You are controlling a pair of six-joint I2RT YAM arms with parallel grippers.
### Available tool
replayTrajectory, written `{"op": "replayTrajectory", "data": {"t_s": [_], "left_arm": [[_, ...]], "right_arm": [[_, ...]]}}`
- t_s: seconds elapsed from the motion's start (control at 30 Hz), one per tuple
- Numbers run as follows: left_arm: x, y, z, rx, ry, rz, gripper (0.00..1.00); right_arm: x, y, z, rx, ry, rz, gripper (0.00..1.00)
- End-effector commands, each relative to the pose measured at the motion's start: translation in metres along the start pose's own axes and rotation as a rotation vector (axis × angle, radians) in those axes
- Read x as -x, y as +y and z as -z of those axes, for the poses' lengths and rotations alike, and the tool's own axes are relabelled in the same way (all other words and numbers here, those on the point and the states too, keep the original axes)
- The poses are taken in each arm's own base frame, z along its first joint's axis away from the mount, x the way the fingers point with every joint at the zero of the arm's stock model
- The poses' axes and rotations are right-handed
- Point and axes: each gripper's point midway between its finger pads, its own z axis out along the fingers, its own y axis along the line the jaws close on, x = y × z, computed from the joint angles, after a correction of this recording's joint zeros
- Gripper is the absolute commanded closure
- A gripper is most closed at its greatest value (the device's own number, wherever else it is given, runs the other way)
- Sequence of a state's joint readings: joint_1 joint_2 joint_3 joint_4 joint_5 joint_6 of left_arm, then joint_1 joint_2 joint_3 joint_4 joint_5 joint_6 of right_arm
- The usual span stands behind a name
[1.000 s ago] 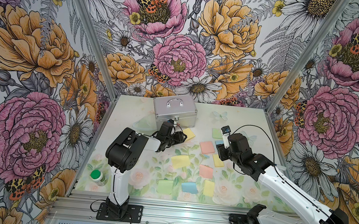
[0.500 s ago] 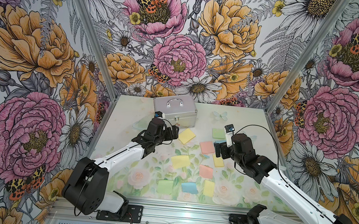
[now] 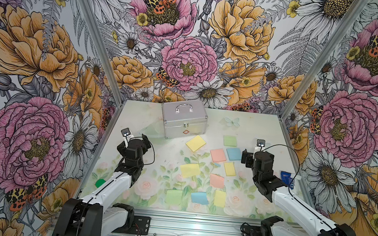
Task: Tear off pages from different memo pads
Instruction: Reset both arms
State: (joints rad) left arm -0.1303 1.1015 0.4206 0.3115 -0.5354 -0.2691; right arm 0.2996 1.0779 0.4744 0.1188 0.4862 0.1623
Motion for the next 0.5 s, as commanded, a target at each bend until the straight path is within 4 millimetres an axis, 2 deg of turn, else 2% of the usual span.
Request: {"op": "replayTrajectory", "data": {"t_s": [0.0, 0.03, 0.1, 0.2, 0.23, 0.3, 0.4, 0.43, 0.47], "left_arm": [[-0.001, 0.012, -0.012, 0.022, -0.047, -0.049, 0.01], [-0.011, 0.013, -0.016, 0.005, -0.036, -0.044, 0.01], [-0.014, 0.009, -0.021, -0.034, -0.031, -0.047, 0.01], [-0.009, 0.006, -0.030, -0.032, -0.056, -0.079, 0.01], [-0.005, 0.007, -0.035, -0.014, -0.065, -0.090, 0.01], [-0.011, 0.003, -0.046, -0.027, -0.094, -0.101, 0.01], [-0.026, -0.026, -0.053, -0.143, -0.036, -0.201, 0.01], [-0.028, -0.028, -0.054, -0.159, -0.056, -0.201, 0.01], [-0.029, -0.018, -0.054, -0.151, -0.070, -0.161, 0.01]], "right_arm": [[0.026, -0.019, -0.008, -0.068, -0.082, -0.103, 0.01], [0.026, -0.023, -0.010, -0.080, -0.089, -0.100, 0.01], [0.019, -0.036, -0.020, -0.130, -0.092, -0.097, 0.01], [-0.019, -0.062, -0.047, -0.205, -0.001, -0.179, 0.01], [-0.023, -0.066, -0.051, -0.228, 0.046, -0.196, 0.01], [-0.016, -0.067, -0.054, -0.234, 0.006, -0.179, 0.01], [-0.007, -0.077, -0.054, -0.265, -0.073, -0.183, 0.01], [-0.002, -0.081, -0.054, -0.271, -0.104, -0.191, 0.01], [0.000, -0.083, -0.052, -0.268, -0.140, -0.205, 0.01]]}}
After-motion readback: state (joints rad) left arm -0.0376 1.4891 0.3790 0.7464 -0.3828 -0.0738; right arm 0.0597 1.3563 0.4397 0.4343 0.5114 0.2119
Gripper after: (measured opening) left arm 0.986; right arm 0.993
